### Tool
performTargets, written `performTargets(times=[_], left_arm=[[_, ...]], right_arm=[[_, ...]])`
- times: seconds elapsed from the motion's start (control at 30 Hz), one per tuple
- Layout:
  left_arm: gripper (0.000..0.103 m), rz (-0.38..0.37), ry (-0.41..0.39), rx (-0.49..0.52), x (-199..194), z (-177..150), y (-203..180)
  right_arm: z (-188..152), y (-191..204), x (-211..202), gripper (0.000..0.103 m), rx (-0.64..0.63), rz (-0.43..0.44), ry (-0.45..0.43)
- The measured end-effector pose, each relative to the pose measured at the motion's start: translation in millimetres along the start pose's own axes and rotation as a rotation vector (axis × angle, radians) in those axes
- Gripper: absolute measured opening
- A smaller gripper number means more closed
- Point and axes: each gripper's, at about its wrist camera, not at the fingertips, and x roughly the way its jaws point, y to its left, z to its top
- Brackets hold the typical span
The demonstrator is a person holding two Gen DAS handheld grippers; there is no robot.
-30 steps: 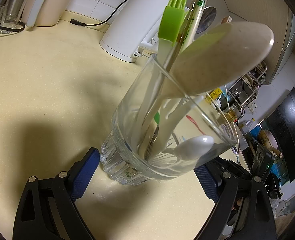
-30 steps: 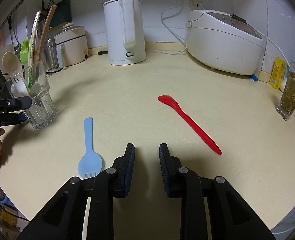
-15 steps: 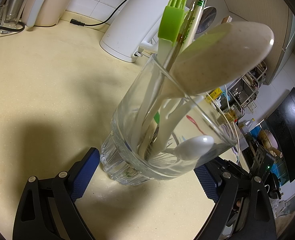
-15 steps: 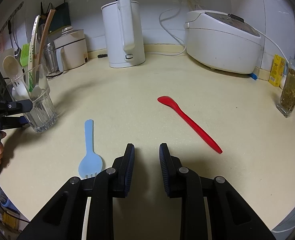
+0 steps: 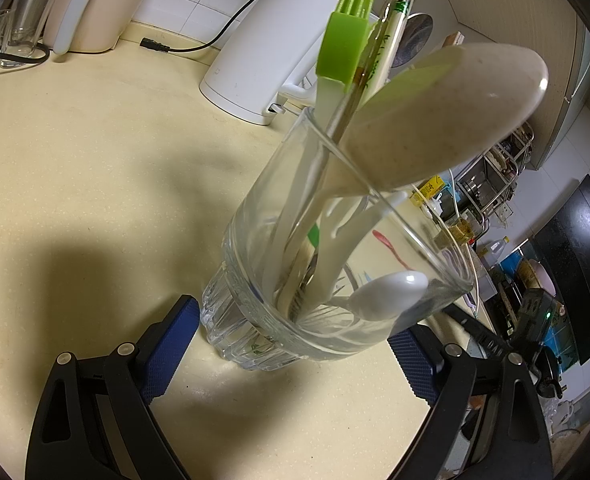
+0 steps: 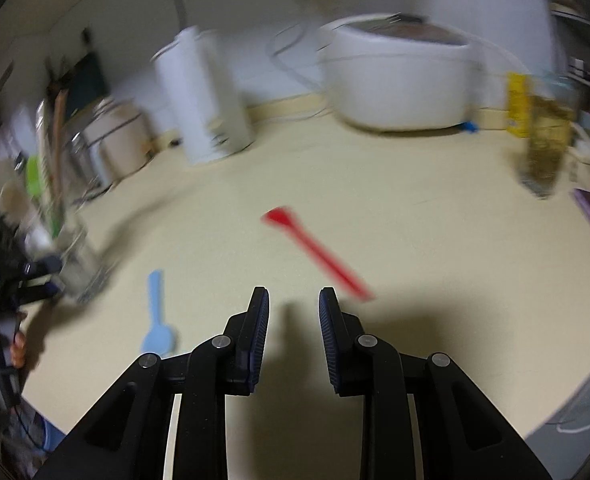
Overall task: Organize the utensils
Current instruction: 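Move the right gripper back over the counter toward the blue spork, then lower the open right gripper around the blue spork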
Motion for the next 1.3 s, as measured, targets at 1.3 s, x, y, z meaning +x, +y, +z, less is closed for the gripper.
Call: performTargets(times=[1.3], left_arm=[[0.094,0.0,0.0,0.0,-0.1,-0.1,0.3]], right_arm=[[-40.7,72.5,3.8,0.039,-0.294,0.287,0.042]])
